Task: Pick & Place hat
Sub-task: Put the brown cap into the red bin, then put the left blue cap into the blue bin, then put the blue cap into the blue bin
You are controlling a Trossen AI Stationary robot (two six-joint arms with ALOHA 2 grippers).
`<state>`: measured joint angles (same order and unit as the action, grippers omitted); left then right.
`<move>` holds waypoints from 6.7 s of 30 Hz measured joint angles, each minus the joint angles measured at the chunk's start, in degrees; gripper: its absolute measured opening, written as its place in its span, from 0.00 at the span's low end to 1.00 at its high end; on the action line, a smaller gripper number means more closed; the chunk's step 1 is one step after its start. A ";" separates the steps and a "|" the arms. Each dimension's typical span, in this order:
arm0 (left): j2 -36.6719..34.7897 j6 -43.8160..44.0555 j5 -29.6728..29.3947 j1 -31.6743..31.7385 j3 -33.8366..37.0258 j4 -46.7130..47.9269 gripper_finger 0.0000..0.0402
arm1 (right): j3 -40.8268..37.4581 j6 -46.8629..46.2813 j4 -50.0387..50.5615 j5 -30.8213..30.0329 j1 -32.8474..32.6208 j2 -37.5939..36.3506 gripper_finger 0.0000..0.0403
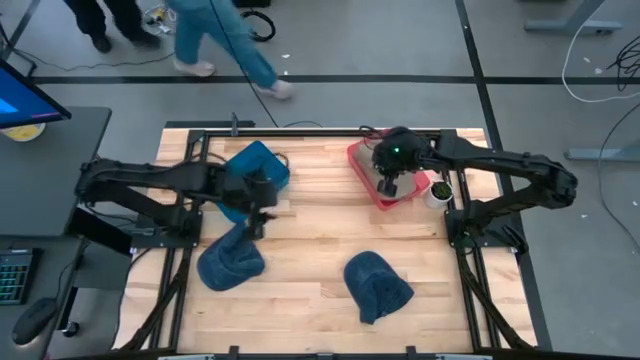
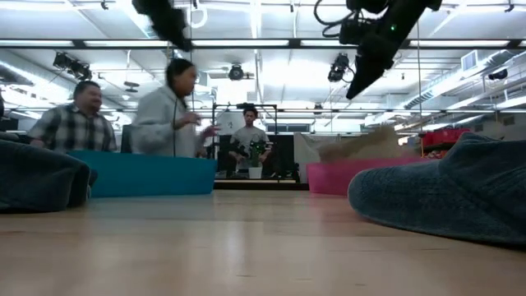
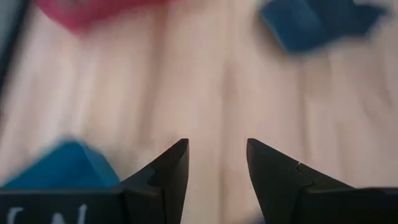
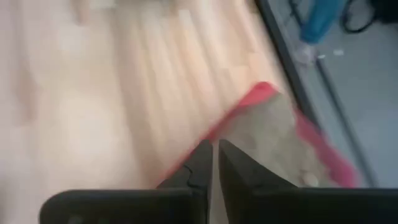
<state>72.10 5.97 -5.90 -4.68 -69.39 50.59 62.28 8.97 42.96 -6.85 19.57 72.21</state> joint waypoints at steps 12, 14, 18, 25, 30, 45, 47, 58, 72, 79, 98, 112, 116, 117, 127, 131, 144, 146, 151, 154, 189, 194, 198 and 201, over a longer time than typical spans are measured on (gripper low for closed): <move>-0.63 28.17 0.69 -13.30 0.44 18.21 0.41 | -5.46 -0.02 -1.47 -2.35 -0.56 2.31 0.14; -0.54 27.86 -1.44 -15.36 0.43 16.67 0.41 | -8.06 0.33 -4.61 -6.23 -0.30 3.30 0.17; -0.20 27.46 -5.85 -18.08 0.48 16.16 0.41 | -13.04 -5.33 -11.90 -15.68 0.76 4.57 0.18; -0.07 28.05 -7.00 -19.37 0.46 16.01 0.41 | -19.86 -13.53 -9.15 -14.96 3.49 4.75 0.08; -0.07 27.92 -7.07 -19.18 0.46 16.05 0.41 | -22.34 -14.38 -9.19 -15.31 4.07 4.59 0.01; -0.07 30.96 -5.01 -19.06 0.46 16.55 0.41 | -8.73 -12.81 0.44 -14.24 3.44 3.99 0.25; -0.05 31.01 -2.63 -19.54 0.46 17.46 0.41 | -6.82 -14.02 1.12 -14.31 3.15 3.99 0.29; 8.48 32.80 1.59 -26.62 0.44 17.56 0.41 | -3.26 -18.70 -13.97 3.05 -1.57 4.18 0.36; 17.15 25.43 6.15 -25.31 0.44 17.10 0.41 | -3.26 -18.78 -15.64 3.93 -6.25 4.26 0.36; 16.68 15.69 7.35 -19.59 1.94 20.38 0.41 | -3.26 -15.79 -15.45 3.92 -6.32 4.26 0.36; 14.18 17.39 16.85 -15.13 19.29 -0.18 0.40 | -3.26 -14.47 -15.26 3.71 -6.30 4.26 0.36; 13.76 15.77 17.16 -13.80 17.24 -0.46 0.02 | -3.26 -14.47 -15.17 3.71 -6.30 4.26 0.36; 13.76 9.61 11.25 -12.52 10.53 4.30 0.02 | -3.26 -14.47 -15.21 3.71 -6.30 4.26 0.36; 13.76 8.16 8.54 -12.09 8.69 5.82 0.02 | -3.26 -14.47 -15.21 3.69 -6.30 4.26 0.36; 13.70 -4.29 -12.30 -2.64 -7.20 17.90 0.02 | -3.26 -14.47 -15.26 3.71 -6.30 4.26 0.36; 13.68 -8.43 -12.57 5.50 -6.74 18.32 0.02 | -3.26 -14.47 -15.26 3.71 -6.30 4.26 0.36; 13.76 -30.45 -12.10 26.94 6.76 2.38 0.01 | -3.26 -14.05 -15.21 3.69 -6.30 4.26 0.36; 13.76 -32.03 -11.88 28.70 9.96 -1.29 0.02 | -3.26 -14.05 -15.19 3.69 -6.30 4.26 0.36; 13.76 -33.83 -11.89 30.66 16.84 -10.69 0.02 | -3.26 -14.03 -15.19 3.69 -6.30 4.26 0.36; 13.76 -33.38 -11.92 30.49 19.27 -13.17 0.03 | -3.26 -14.03 -15.19 3.69 -6.30 4.26 0.36; 13.76 -17.72 -19.79 17.80 0.58 -2.32 0.39 | -3.28 -20.94 -3.18 11.39 -11.71 4.26 0.36; 13.76 -17.08 -19.75 16.63 -0.45 -6.03 0.38 | -3.28 -21.91 0.56 13.98 -19.42 4.26 0.36; 13.76 -17.04 -18.47 16.65 -0.45 -6.77 0.38 | -3.28 -21.89 0.86 13.94 -26.03 4.28 0.36; 13.76 -17.02 -17.38 16.67 -0.45 -6.77 0.38 | -3.28 -23.75 0.89 13.91 -30.34 4.28 0.39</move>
<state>85.86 -11.06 -23.28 11.99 -69.84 43.81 59.00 -14.78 43.85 7.06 -10.77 76.49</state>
